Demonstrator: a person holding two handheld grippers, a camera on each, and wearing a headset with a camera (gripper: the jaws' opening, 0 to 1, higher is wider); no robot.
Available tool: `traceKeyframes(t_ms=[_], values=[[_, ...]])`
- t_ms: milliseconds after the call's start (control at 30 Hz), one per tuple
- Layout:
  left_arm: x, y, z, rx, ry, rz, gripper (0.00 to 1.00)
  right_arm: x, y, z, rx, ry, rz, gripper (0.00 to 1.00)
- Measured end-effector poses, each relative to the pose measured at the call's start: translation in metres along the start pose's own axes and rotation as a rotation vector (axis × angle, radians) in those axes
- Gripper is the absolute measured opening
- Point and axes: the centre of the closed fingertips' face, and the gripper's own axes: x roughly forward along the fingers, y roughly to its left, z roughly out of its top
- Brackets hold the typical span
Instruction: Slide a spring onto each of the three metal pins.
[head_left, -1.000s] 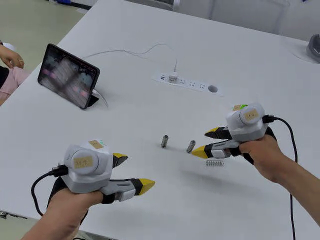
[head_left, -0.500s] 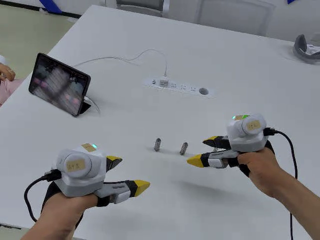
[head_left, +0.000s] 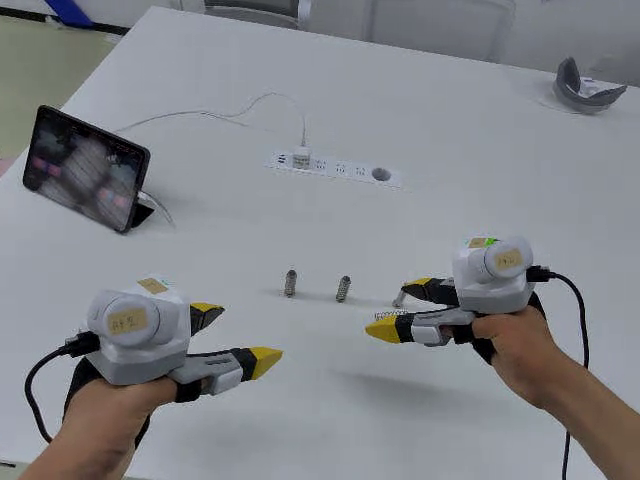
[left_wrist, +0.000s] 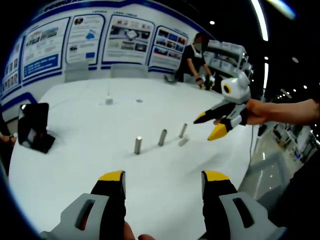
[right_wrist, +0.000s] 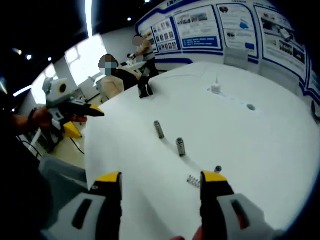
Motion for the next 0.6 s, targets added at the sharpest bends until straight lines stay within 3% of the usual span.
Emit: traceKeyframes(t_ms=[600], values=[[0.007, 0.001, 0.004, 0.005, 0.006, 0.013, 0.64, -0.027, 0.004, -0.032, 0.057, -0.023, -0.021, 0.69]])
